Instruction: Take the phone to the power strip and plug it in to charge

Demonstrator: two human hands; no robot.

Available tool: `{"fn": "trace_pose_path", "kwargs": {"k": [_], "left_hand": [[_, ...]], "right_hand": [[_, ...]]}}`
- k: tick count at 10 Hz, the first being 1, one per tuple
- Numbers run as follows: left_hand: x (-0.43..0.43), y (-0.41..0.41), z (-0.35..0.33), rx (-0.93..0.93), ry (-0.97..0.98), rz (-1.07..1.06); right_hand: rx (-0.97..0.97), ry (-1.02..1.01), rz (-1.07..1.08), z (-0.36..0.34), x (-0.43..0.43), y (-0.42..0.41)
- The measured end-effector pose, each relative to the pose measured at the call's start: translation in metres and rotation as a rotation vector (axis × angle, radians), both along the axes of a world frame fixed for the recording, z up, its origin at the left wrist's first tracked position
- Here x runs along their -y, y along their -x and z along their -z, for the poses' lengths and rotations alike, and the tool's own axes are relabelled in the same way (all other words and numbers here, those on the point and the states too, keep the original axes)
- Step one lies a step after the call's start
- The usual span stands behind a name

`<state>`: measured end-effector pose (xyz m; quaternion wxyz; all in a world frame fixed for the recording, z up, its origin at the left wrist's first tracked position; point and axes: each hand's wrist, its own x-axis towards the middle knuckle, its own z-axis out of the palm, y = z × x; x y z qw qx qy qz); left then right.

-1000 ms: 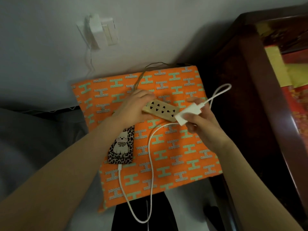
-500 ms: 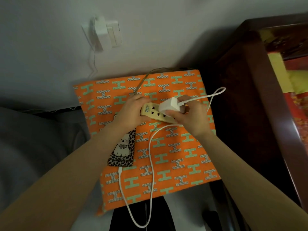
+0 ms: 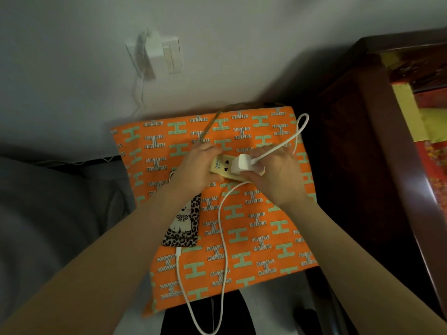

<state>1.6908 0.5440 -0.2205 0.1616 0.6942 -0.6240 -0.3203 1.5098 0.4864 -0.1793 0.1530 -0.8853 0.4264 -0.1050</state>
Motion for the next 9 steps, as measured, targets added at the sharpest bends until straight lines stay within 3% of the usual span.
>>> {"fn": "trace_pose_path", "kwargs": {"k": [2,3,4,6,9], "left_hand": [[0.0,0.003,-0.001,0.099,0.01,0.021],[0.003,0.003,-0.005,0.24,0.042,0.159],[0.008,0.001,-0.009,0.263,0.026,0.197],[0.01,0.003,-0.009,0.261,0.02,0.182],[0.001,-0.002,-0.027,0.204,-0.047,0.137]], "right_hand": [[0.161,-0.089,0.093,0.012,-0.016,-0.003],[0.071,-0.104,0.086,0.014,-0.012,-0.01],[-0.007,-0.106,0.103,0.015,-0.008,-0.014],[0.023,-0.102,0.123,0.019,-0.008,-0.014],[0.097,-0.339,0.251,0.005,-0.021,-0.011]]}}
